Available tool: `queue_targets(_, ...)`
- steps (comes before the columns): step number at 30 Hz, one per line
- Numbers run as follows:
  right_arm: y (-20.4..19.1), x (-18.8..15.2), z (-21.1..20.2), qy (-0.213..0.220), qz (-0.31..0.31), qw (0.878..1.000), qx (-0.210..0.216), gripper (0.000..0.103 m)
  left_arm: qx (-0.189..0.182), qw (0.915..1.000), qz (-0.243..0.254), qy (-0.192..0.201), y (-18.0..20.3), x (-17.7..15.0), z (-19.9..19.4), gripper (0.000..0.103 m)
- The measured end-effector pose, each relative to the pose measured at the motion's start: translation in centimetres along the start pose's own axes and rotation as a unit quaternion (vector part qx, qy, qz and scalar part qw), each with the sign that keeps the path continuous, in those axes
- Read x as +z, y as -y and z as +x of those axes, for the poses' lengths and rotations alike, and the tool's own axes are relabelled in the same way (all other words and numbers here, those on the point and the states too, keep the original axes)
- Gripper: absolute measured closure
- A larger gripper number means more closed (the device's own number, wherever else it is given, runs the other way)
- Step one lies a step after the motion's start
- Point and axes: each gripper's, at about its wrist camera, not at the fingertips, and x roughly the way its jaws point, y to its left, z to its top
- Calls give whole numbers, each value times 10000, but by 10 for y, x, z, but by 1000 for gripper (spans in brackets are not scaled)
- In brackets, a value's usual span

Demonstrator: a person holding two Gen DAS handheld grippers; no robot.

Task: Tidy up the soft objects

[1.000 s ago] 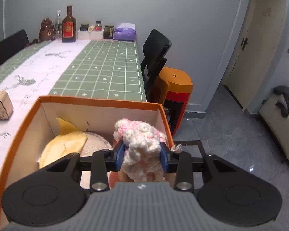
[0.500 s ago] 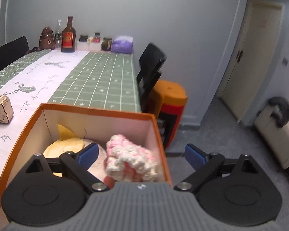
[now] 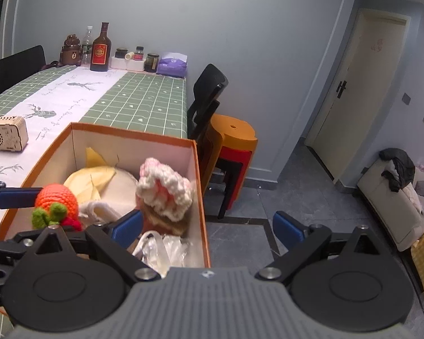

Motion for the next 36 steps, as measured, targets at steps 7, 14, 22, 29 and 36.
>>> queue_targets(7,16,-9,-3,-125,421,9990,93,7,-69,9994,327,24,21,-5,8,23)
queue_targets(14,22,-16,-17,-45,591,9982,1,7,158,9986,472,188,28,-3,-1,9)
queue_targets(22,20,-24,-40,66,844,9964,-1,7,492,9959,687,332,31,-3,-18,4)
queue_targets(29,0,-29,-66,352,1148,9927,55,5,989,9908,201,896,3,-3,-57,4)
queue_targets(36,-52,-29,-84,885,641,9937,-248,3,1611,9798,-80,1179,-33,-11,-95,4)
